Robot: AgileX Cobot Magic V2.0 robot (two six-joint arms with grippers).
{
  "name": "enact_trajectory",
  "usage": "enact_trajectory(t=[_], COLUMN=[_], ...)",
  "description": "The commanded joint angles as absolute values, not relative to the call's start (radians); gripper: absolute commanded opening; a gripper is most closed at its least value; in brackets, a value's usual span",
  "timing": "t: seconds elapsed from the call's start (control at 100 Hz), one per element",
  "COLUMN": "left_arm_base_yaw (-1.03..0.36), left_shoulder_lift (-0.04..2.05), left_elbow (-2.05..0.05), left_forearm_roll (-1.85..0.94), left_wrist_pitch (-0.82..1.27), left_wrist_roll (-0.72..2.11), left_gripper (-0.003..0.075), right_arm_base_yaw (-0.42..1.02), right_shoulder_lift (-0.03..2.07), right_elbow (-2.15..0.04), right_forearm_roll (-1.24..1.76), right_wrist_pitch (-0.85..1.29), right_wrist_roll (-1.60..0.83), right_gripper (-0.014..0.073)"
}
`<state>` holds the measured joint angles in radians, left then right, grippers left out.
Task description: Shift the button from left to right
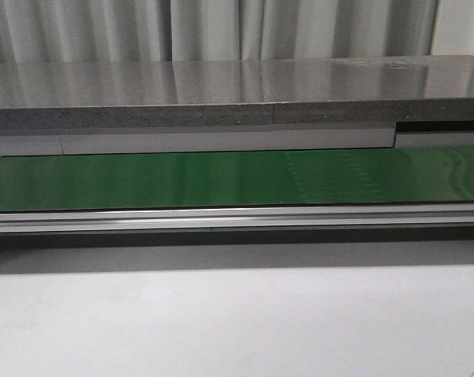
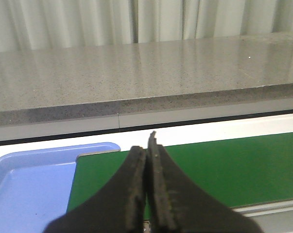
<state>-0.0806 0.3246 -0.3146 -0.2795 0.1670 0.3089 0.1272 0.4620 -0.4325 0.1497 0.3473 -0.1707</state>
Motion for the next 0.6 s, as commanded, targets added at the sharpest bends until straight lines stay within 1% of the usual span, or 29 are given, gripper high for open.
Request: enact_trajectory(t=[0.0, 0.12, 0.21, 0.26, 0.33, 0.38, 0.5, 0.59], left_arm_base_yaw=[-0.088, -0.088, -0.088, -0.088, -0.088, -0.088, -0.088, -0.088], left_shoulder_lift=[0.331, 0.331, 0.331, 0.331, 0.331, 0.331, 0.331, 0.331], left_elbow=[-0.343, -0.343, -0.343, -0.343, -0.343, -0.343, -0.343, -0.343], left_forearm_roll=[-0.290, -0.290, -0.290, -0.290, -0.290, -0.290, -0.290, -0.290], left_wrist_pitch=[0.091, 0.091, 0.091, 0.091, 0.091, 0.091, 0.091, 0.091], left_wrist_roll=[0.309, 0.309, 0.309, 0.309, 0.309, 0.309, 0.309, 0.309], left_gripper=[-0.0020, -0.0020, -0.0020, -0.0020, -0.0020, -0.0020, -0.0020, -0.0020], right_arm_base_yaw=[0.128, 0.128, 0.128, 0.128, 0.128, 0.128, 0.128, 0.128], right_shoulder_lift=[0.459, 0.459, 0.459, 0.459, 0.459, 0.459, 0.459, 0.459], right_elbow=[-0.457, -0.457, -0.457, -0.457, -0.457, -0.457, -0.457, -0.457], right_forearm_roll=[0.155, 0.155, 0.155, 0.155, 0.155, 0.155, 0.155, 0.155], right_wrist_pitch=[0.305, 0.296, 0.288, 0.282, 0.273, 0.268, 0.268, 0.268], right_wrist_roll=[-0.182, -0.182, -0.182, -0.182, -0.182, -0.182, -0.182, -0.182], right_gripper=[0.0562, 0.0554, 0.0489, 0.0430, 0.0325, 0.0234, 0.0048, -0.0064])
